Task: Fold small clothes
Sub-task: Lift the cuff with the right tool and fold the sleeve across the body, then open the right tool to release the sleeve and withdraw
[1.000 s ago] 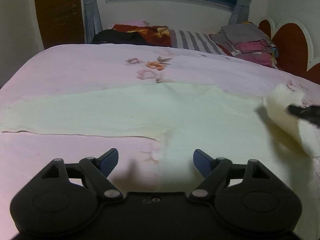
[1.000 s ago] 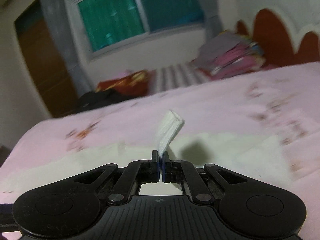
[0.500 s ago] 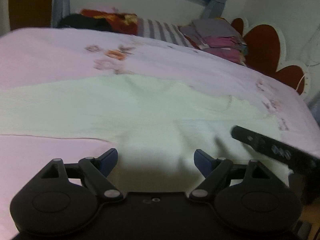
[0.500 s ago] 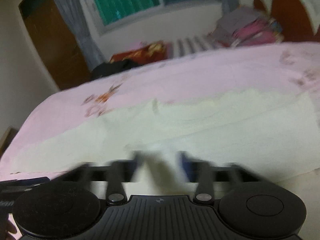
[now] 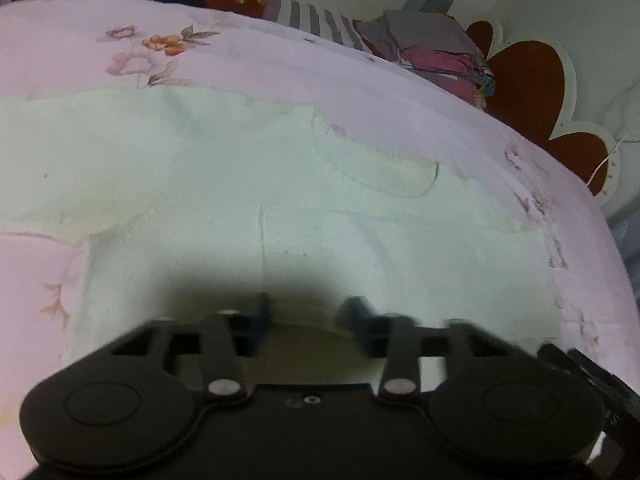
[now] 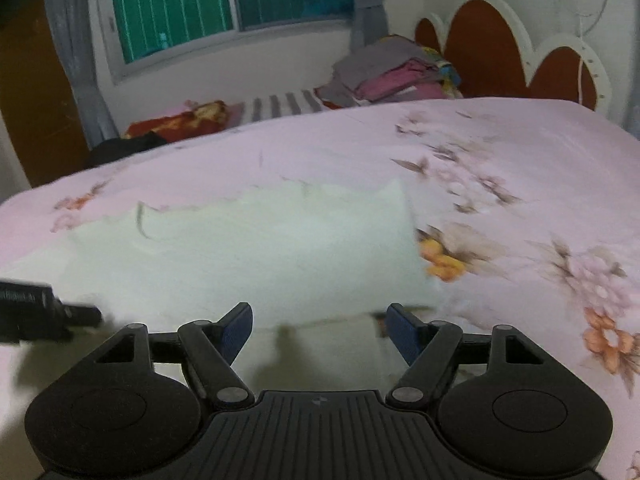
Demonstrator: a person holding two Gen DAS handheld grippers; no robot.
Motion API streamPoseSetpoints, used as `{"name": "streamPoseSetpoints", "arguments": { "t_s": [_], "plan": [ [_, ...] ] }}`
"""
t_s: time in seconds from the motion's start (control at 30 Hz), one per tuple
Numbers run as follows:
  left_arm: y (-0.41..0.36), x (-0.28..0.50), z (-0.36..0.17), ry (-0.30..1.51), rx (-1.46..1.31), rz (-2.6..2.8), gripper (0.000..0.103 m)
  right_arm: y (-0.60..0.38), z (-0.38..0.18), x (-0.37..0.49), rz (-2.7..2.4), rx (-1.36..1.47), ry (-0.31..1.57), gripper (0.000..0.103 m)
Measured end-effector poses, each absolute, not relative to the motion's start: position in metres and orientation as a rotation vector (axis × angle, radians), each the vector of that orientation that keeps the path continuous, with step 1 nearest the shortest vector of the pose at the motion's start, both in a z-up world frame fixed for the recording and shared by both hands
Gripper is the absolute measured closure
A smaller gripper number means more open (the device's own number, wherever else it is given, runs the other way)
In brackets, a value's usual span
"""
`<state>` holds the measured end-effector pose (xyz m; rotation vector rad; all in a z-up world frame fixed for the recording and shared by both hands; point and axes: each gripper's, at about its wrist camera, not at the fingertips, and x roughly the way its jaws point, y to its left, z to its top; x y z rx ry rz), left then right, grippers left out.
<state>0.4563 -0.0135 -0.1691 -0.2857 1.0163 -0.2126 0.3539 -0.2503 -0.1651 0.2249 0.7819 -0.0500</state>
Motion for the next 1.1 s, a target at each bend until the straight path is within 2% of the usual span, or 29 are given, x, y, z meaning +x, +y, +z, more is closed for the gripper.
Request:
{"name": "streamPoseSetpoints", "arguments": {
  "t_s": [0.03, 0.1, 0.47, 0.6, 0.63, 0.67, 0.7, 0.77, 0.8, 0.87, 1.0, 1.07, 1.1],
  "plan": [
    [-0.014, 0.458, -0.172, 1.018, -0.298, -0.216, 0.091, -0.254, -0.168, 0.353, -0.057, 0.227, 0.790, 0.030],
    [-0.012, 0.458, -0.171, 1.009, -0.332, -0.211, 0.095, -0.263, -0.173, 0.353, -0.069, 0.243, 0.807, 0.030],
    [0.009, 0.468, -0.077, 0.759, -0.359, -0.277, 0.096, -0.271, -0.187, 0.366, -0.083, 0.282, 0.837, 0.030],
    [0.027, 0.470, -0.069, 0.719, -0.329, -0.227, 0.096, -0.270, -0.192, 0.380, -0.092, 0.310, 0.836, 0.031],
    [0.034, 0.471, -0.074, 0.730, -0.334, -0.209, 0.096, -0.269, -0.193, 0.383, -0.096, 0.308, 0.831, 0.035],
    [0.039, 0.471, -0.080, 0.742, -0.334, -0.192, 0.096, -0.268, -0.193, 0.385, -0.092, 0.305, 0.828, 0.056],
    [0.043, 0.471, -0.087, 0.759, -0.330, -0.176, 0.096, -0.268, -0.194, 0.388, -0.085, 0.306, 0.833, 0.067],
    [0.049, 0.472, -0.106, 0.805, -0.330, -0.151, 0.096, -0.269, -0.194, 0.390, -0.084, 0.321, 0.826, 0.070],
    [0.052, 0.472, -0.116, 0.824, -0.325, -0.136, 0.096, -0.270, -0.194, 0.390, -0.079, 0.325, 0.828, 0.080],
    [0.055, 0.472, -0.136, 0.863, -0.317, -0.120, 0.096, -0.272, -0.194, 0.388, -0.074, 0.330, 0.828, 0.085],
    [0.054, 0.469, -0.162, 0.923, -0.268, -0.107, 0.094, -0.278, -0.195, 0.385, -0.099, 0.323, 0.851, 0.085],
    [0.055, 0.464, -0.159, 0.904, -0.233, -0.084, 0.079, -0.277, -0.192, 0.384, -0.098, 0.312, 0.857, 0.085],
    [0.057, 0.462, -0.156, 0.892, -0.220, -0.064, 0.078, -0.278, -0.190, 0.384, -0.091, 0.315, 0.858, 0.084]
  ]
}}
